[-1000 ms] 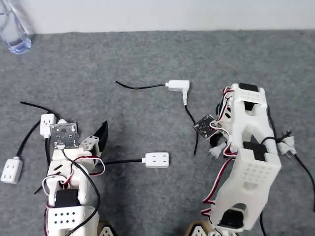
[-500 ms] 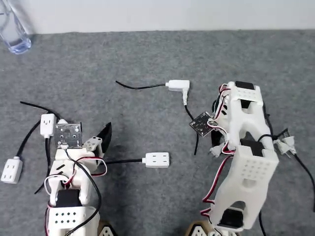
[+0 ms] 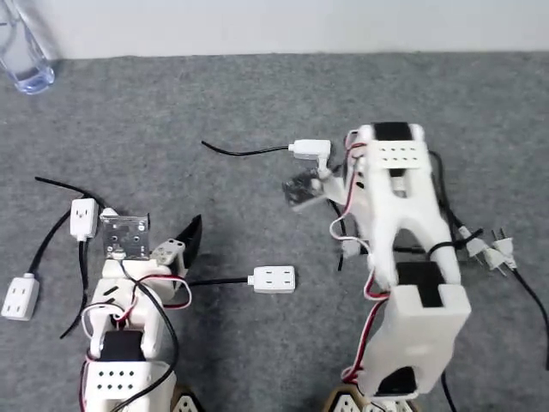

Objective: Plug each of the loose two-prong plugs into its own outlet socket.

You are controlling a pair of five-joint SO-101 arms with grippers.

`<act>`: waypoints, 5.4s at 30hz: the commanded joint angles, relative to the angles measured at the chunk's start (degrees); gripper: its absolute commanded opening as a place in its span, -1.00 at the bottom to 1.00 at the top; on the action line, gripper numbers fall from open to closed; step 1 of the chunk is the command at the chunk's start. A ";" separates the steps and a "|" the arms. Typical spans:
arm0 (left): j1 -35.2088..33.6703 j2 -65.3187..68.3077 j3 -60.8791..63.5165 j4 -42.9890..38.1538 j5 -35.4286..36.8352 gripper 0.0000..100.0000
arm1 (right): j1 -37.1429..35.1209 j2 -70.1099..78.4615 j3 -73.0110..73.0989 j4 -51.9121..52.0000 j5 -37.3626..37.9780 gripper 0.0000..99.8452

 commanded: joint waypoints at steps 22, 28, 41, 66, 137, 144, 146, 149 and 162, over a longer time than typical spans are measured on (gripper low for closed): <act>9.49 -0.88 0.75 2.81 -5.63 -0.42 | 4.09 -5.05 13.01 -16.22 -19.16 -0.98; 9.41 -0.88 0.84 2.81 -5.71 -0.42 | -3.91 -8.75 16.26 -11.65 -19.25 -0.98; 8.97 -0.88 0.92 2.99 -5.71 -0.42 | -11.38 -15.60 30.15 -20.26 -23.03 -0.64; 9.14 -0.88 0.92 2.99 -5.71 -0.42 | -13.14 -10.77 37.45 -37.32 -29.10 -0.69; 22.68 -0.97 2.24 2.81 -5.80 -0.42 | 7.69 -21.23 32.62 -26.33 6.68 -0.98; 22.77 -0.97 2.24 2.73 -5.80 -0.42 | 5.76 -13.93 34.55 -35.47 6.68 -0.98; 22.95 -0.97 2.24 2.73 -5.80 -0.42 | 5.93 -12.44 34.55 -36.44 6.68 -0.97; 22.77 -0.97 2.33 2.73 -5.80 -0.42 | 6.64 -11.74 34.55 -36.53 6.59 -0.84; 22.77 -0.97 2.42 2.73 -5.80 -0.42 | 4.44 -11.91 32.09 -32.66 1.67 -0.53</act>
